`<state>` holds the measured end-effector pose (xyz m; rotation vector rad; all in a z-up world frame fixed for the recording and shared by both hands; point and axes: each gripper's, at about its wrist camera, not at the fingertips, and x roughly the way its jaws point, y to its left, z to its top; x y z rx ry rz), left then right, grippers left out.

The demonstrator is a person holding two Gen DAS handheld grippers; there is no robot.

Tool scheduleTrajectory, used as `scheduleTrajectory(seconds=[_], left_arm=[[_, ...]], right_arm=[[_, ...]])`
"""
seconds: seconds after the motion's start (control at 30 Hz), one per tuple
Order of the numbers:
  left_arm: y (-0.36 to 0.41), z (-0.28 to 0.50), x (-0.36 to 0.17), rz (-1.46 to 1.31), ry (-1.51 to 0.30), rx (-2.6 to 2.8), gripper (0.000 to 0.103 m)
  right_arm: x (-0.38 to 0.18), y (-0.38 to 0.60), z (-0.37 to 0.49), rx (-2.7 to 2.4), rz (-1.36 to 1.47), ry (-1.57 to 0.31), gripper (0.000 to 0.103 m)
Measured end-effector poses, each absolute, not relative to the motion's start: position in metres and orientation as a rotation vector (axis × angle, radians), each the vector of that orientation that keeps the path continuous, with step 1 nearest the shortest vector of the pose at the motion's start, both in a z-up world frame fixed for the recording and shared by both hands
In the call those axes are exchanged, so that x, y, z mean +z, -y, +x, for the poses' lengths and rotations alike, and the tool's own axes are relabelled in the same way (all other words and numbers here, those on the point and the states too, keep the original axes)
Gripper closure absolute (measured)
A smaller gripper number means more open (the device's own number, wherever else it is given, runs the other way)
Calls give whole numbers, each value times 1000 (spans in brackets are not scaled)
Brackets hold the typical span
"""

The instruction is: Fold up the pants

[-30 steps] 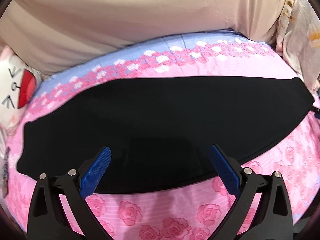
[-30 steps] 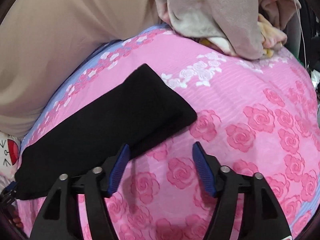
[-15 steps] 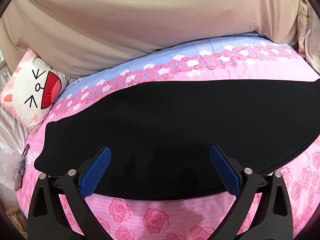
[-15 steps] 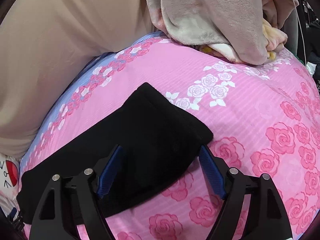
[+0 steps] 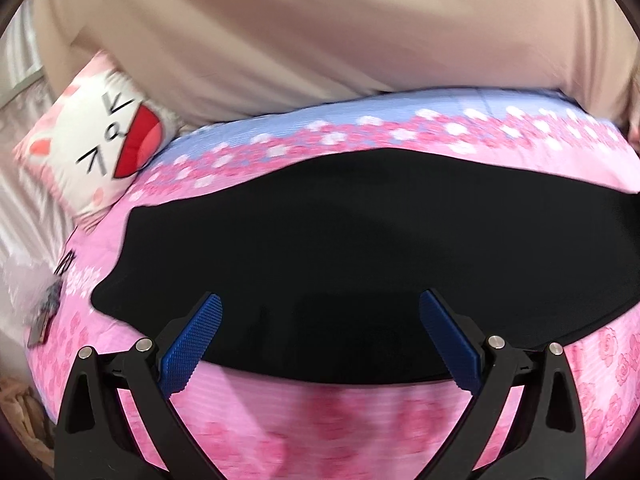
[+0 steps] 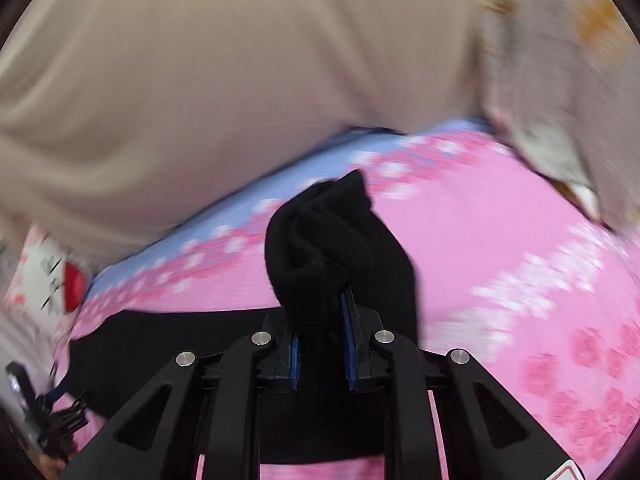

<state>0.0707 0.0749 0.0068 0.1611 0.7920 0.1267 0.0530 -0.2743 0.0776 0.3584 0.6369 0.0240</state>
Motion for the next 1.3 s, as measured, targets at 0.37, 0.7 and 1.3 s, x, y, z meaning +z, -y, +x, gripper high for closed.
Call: scheduleTrajectory(seconds=[0.37,0.7,1.3], left_arm=[[-200,50,8,3,-792,276,6],[-268,46,-7,-168,-825,297,6],[-339,79,-35,-634,-846,246,5]], right_arm=[[23,-6,141,470,92,-855,87],[13,-24,94,499,49,-793,40],[7,15,72,357,148,-811,38]])
